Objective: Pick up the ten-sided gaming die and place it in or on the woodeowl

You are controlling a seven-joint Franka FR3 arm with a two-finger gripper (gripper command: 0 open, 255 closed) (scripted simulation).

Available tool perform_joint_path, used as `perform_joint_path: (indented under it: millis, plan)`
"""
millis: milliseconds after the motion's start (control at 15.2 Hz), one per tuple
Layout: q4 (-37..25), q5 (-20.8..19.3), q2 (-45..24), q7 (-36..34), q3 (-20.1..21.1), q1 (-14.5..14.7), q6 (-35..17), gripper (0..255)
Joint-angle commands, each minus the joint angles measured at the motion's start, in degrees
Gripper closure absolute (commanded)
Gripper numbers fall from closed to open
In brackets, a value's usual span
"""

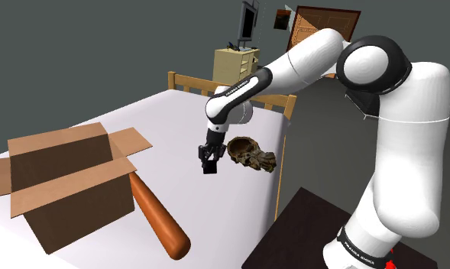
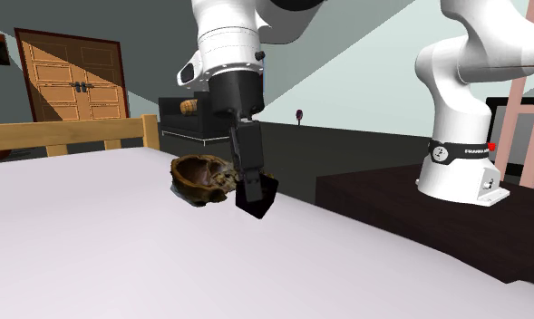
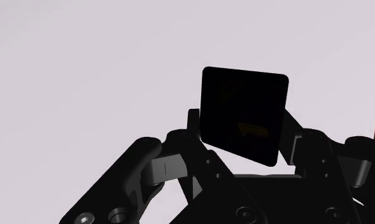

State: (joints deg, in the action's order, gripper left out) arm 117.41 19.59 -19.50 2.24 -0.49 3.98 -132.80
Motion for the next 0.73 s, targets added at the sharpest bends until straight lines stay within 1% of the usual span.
perform_joint_path:
  millis: [0,660]
  plan:
    - [-0.5,-0.3,0.7,-0.4,-0.1,0.0,1.2,255]
    - [-2.3,-1.9,5.5,-2.6,-0.6,0.1,7.5,255]
